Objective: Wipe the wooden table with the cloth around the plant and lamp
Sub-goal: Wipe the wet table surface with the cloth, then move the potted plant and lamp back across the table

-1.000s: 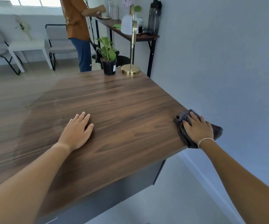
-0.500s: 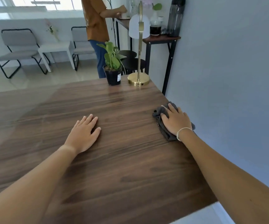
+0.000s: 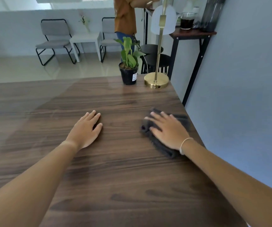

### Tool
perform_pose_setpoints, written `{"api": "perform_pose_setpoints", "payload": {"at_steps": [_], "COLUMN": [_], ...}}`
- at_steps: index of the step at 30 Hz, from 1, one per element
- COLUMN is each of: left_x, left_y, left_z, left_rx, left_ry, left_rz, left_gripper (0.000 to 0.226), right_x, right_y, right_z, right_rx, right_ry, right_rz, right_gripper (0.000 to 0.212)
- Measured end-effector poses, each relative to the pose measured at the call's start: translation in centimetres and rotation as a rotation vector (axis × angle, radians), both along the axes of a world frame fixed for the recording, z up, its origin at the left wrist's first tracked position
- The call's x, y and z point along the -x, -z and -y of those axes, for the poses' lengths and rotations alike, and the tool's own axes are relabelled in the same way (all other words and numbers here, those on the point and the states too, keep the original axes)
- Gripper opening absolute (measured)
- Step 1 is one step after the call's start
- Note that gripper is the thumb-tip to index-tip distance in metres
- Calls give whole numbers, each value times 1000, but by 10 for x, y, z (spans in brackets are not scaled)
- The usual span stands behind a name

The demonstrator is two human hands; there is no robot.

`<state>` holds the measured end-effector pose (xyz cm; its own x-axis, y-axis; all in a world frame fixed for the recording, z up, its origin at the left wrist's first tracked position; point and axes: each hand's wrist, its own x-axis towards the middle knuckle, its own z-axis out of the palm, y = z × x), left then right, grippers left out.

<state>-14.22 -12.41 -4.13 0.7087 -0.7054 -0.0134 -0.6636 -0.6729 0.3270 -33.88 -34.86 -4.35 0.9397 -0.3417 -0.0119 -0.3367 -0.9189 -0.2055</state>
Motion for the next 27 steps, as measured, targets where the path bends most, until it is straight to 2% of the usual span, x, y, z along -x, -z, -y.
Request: {"api": "perform_pose_setpoints", "payload": {"at_steps": [3, 6, 19, 23, 25, 27], "left_x": [4, 7, 23, 27, 29, 28], "left_y": [2, 1, -13, -20, -25, -28], "left_z": [-4, -7, -22, -17, -15, -13], "left_rx": [-5, -3, 42, 78, 93, 101], "left_ry": [16, 38, 273, 340, 372, 387], "left_rz": [17, 33, -1, -30, -40, -36], "left_gripper": [52, 52, 51, 52, 52, 52], "right_x": [-1, 9, 157, 173, 173, 171], "right_y": [-6, -6, -5, -6, -11, -18], "right_z": [35, 18, -111, -131, -135, -136], "right_rx": [-30, -22, -27, -53, -92, -227], "right_ry": [243, 258, 384, 429, 460, 530], "right_rz": [-73, -58, -50, -48, -19, 126], "right_gripper": [49, 50, 49, 66, 55, 44]}}
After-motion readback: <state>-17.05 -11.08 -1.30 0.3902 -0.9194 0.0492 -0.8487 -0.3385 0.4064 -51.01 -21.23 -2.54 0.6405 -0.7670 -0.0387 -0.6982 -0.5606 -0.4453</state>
